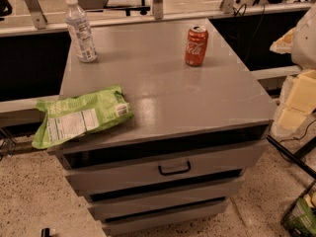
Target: Move coke can near green rice chip bag
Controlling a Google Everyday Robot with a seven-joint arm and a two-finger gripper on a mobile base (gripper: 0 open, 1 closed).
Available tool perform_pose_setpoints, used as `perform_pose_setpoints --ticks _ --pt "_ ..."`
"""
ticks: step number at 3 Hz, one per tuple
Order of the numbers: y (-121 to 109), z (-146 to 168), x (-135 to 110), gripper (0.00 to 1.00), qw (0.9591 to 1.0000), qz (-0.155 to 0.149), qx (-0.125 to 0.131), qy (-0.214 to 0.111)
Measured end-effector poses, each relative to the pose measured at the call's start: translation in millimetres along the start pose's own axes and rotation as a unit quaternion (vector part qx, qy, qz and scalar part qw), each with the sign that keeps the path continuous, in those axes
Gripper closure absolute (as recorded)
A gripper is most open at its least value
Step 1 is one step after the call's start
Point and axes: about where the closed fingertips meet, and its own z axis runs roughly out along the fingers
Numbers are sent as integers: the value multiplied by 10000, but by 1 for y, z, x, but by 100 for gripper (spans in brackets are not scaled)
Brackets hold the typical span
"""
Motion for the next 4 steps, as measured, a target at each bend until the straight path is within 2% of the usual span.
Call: perform_pose_setpoints --ticks 1,2,3,4 --pt "0 0 0 0 10000 0 1 0" --pt "-18 -1 3 0 10000 36 23 -83" --pt "-63 6 5 0 9995 166 113 -259" --pt "-123 22 -2 0 9982 300 237 -468"
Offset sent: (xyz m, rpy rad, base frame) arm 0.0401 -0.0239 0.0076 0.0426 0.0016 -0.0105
